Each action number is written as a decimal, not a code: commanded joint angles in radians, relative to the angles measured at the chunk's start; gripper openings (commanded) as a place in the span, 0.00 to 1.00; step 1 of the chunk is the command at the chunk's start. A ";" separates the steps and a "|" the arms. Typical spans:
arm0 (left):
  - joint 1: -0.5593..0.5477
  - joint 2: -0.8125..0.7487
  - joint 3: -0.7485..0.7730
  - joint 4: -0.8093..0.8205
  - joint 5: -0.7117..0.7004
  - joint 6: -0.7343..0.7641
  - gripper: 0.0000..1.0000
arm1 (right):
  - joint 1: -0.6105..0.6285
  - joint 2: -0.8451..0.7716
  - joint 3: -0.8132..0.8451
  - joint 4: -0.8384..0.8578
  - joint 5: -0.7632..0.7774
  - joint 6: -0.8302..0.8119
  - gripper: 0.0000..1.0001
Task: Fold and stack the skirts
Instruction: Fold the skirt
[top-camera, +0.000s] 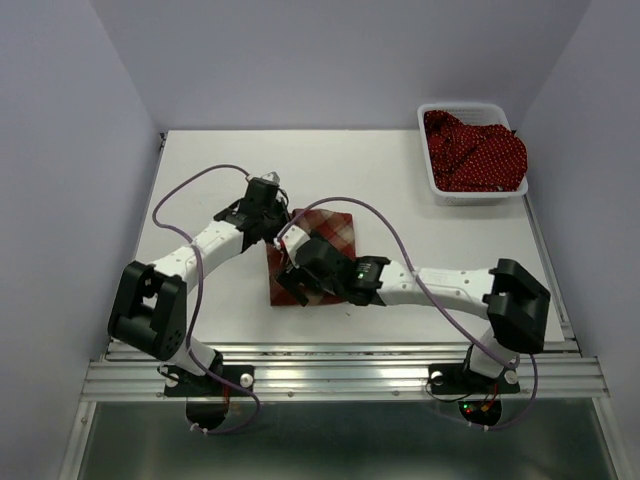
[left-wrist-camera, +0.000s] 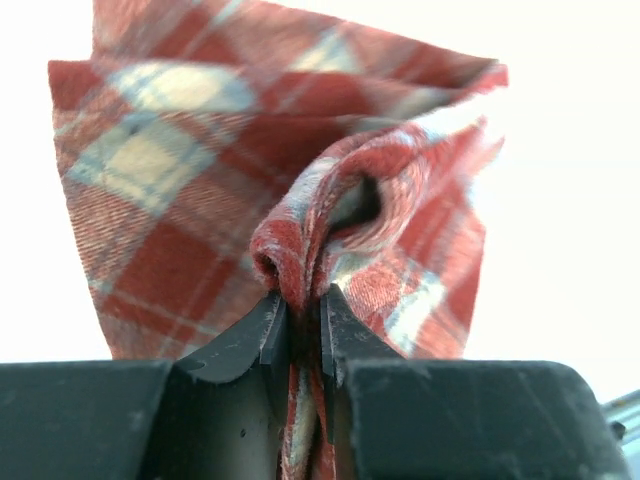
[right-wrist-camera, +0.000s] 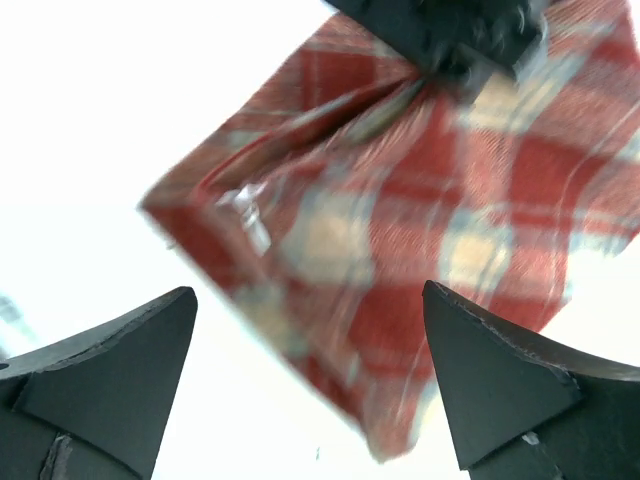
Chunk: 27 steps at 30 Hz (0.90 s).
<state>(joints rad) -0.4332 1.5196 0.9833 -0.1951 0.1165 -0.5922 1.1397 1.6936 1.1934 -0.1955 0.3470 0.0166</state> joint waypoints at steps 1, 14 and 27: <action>-0.004 -0.105 0.060 -0.036 -0.008 0.060 0.00 | -0.014 -0.179 -0.038 0.044 -0.061 0.118 1.00; 0.013 0.034 0.015 -0.127 -0.189 0.035 0.00 | -0.241 -0.218 -0.109 0.047 -0.249 0.310 1.00; 0.019 0.129 0.044 -0.185 -0.296 -0.035 0.55 | -0.345 -0.059 -0.022 0.045 -0.419 0.344 1.00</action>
<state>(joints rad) -0.4236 1.6730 0.9943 -0.3096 -0.1150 -0.6174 0.8165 1.5936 1.0920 -0.1753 0.0261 0.3485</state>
